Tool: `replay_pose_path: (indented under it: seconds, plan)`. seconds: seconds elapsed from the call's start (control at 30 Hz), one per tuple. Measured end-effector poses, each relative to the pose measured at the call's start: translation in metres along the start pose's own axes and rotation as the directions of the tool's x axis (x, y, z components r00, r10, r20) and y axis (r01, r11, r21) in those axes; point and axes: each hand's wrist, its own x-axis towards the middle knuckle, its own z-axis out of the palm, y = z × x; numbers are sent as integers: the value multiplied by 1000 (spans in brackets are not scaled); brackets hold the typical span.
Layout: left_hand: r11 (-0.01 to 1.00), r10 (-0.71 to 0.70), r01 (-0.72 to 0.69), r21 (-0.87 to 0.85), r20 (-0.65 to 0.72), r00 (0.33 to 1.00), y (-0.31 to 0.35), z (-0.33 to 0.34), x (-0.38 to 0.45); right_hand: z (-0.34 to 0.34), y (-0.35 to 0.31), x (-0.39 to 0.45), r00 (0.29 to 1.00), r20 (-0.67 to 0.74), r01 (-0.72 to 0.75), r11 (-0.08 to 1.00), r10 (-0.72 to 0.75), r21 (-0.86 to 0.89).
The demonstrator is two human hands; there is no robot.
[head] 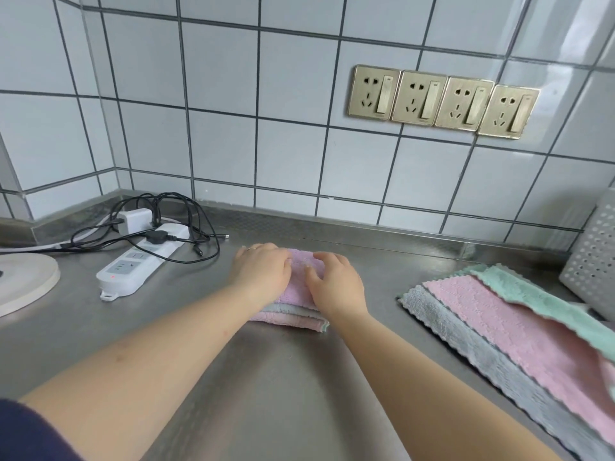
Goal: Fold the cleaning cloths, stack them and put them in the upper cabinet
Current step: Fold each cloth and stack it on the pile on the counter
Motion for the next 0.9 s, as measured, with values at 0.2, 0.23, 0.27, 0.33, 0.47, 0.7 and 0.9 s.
replay_pose_path:
  seconds: [0.2,0.23,0.27,0.33,0.47,0.7,0.9]
  plan:
    - [985,75,-71,-160,18,997,56,-13,-7,-52,35,-29,998,-66,26,997,-21,74]
    - [979,96,-89,-182,29,995,69,-14,-9,-63,45,-34,997,-80,14,997,-9,70]
    - [974,119,-109,-200,42,992,84,-12,-10,-75,56,-40,996,-93,-4,998,9,63]
    - [961,169,-151,-233,59,984,109,-10,-14,-97,80,-50,991,-124,-49,998,54,48]
    - [927,278,-247,-281,75,958,158,5,-22,-143,127,-71,972,-202,-136,989,123,-53]
    - [885,441,-401,-238,153,884,228,25,-30,-189,179,-113,971,9,-214,878,241,-429]
    - [843,537,-512,-165,193,821,257,43,-34,-186,181,-120,994,22,-77,816,109,-573]
